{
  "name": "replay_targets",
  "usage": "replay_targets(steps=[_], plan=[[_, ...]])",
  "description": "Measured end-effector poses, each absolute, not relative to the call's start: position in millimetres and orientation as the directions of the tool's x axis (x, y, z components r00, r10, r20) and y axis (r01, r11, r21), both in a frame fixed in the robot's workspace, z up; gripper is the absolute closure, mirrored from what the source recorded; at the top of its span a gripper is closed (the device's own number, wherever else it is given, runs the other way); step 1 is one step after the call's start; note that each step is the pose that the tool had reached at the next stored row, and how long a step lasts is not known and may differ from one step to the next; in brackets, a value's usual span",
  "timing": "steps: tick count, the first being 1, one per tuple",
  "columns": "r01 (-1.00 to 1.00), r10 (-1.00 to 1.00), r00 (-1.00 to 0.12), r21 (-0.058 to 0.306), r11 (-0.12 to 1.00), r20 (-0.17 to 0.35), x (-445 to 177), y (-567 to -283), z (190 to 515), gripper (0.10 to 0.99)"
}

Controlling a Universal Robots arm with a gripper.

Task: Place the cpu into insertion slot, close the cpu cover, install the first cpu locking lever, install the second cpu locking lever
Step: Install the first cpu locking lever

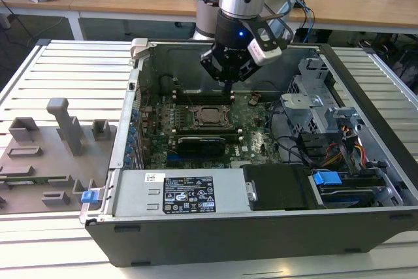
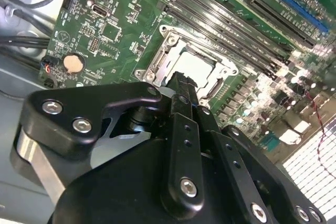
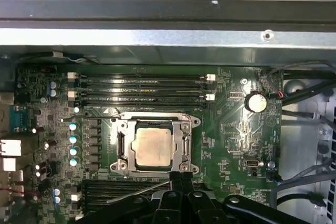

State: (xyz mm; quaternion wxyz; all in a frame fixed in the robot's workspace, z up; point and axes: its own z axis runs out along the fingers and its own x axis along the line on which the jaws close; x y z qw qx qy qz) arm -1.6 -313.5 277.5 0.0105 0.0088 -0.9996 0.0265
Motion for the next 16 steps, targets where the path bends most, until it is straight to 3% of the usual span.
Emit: replay_targets(steps=[16], plan=[[-0.192, -0.191, -0.981, -0.053, 0.98, 0.021, -1.6, -313.5, 277.5, 0.98]])
